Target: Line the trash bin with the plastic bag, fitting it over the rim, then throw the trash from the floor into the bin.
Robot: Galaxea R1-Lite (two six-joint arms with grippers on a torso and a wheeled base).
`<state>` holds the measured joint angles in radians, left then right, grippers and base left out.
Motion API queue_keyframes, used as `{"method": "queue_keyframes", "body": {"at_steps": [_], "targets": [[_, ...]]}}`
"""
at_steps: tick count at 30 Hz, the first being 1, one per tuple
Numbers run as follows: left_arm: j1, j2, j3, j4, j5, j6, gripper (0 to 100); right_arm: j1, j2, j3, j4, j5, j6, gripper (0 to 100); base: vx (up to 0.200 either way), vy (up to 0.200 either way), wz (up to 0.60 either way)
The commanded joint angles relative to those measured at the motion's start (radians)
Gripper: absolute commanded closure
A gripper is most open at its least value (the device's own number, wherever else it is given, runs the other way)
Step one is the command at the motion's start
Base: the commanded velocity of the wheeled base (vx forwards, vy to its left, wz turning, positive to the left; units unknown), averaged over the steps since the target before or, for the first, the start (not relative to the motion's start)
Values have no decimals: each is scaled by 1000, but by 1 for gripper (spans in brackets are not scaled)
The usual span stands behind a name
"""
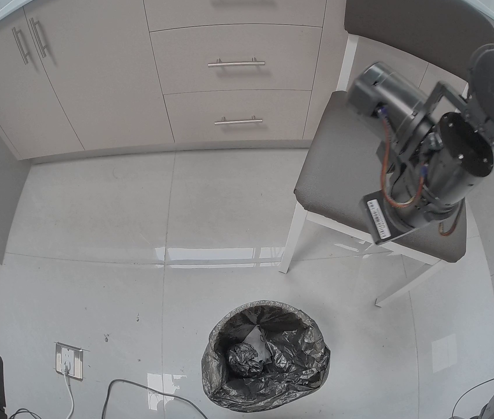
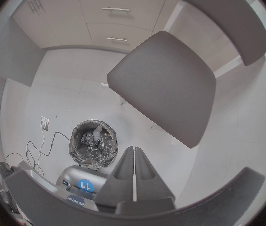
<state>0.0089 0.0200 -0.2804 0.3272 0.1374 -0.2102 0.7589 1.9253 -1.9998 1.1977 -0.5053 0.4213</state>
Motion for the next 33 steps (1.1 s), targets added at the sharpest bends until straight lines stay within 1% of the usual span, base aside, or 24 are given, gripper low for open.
{"method": "queue_keyframes", "body": {"at_steps": [1, 3, 5, 7, 8, 10, 15, 17, 20, 21, 22, 23, 24, 25, 26, 27, 29, 30, 33], "targets": [[-3, -20, 237, -281, 96, 161, 0, -12, -244, 0, 115, -4, 13, 100, 0, 0, 0], [-3, -20, 259, -332, 93, 175, 0, -12, -302, 0, 157, -4, 17, 100, 0, 0, 0], [-3, -20, 262, -340, 85, 178, 0, -12, -358, 0, 201, -4, 19, 100, 0, 0, 0], [-3, -20, 262, -340, 65, 176, 0, -12, -402, 0, 238, -4, 19, 100, 0, 0, 0], [-3, -20, 262, -338, 36, 172, 0, -13, -448, 0, 269, -4, 19, 100, 0, 0, 0], [-4, -20, 260, -338, 7, 164, 0, -13, -520, 0, 309, -4, 17, 100, 0, 0, 0], [-4, -20, 260, -340, 25, 146, 0, -32, -687, 0, 356, -1, 2, 100, 0, 0, 0], [-4, -20, 262, -341, 28, 155, 0, -46, -756, 0, 356, 1, -2, 100, 0, 0, 0], [-4, -20, 262, -346, -4, 222, 0, -89, -878, 0, 356, 5, -27, 100, 0, 0, 0], [-4, -20, 262, -346, -9, 227, 0, -92, -884, 0, 355, 7, -29, 100, 0, 0, 0], [-4, -20, 264, -346, -56, 236, 0, -119, -933, 0, 355, 8, -41, 100, 0, 0, 0], [-4, -20, 262, -340, -154, 227, 0, -161, -1006, 0, 353, 10, -55, 100, 0, 0, 0], [-4, -20, 268, -341, -171, 236, 0, -173, -1023, 0, 353, 10, -58, 100, 0, 0, 0], [-4, -20, 265, -330, -174, 230, 0, -213, -1082, 0, 352, 22, -70, 100, 0, 0, 0], [-4, -20, 264, -326, -160, 226, 0, -242, -1126, 0, 350, 44, -85, 100, 0, 0, 0], [-4, -20, 264, -324, -156, 221, 0, -256, -1148, 0, 350, 59, -95, 100, 0, 0, 0], [-4, -20, 265, -329, -145, 204, 0, -294, -1210, 0, 350, 110, -125, 100, 0, 0, 0], [-4, -20, 265, -327, -139, 196, 0, -332, -1261, 0, 344, 154, -148, 100, 0, 0, 0], [-4, -20, 265, -324, -131, 201, 0, -395, -1345, 0, 312, 222, -182, 100, 0, 0, 0]]}}
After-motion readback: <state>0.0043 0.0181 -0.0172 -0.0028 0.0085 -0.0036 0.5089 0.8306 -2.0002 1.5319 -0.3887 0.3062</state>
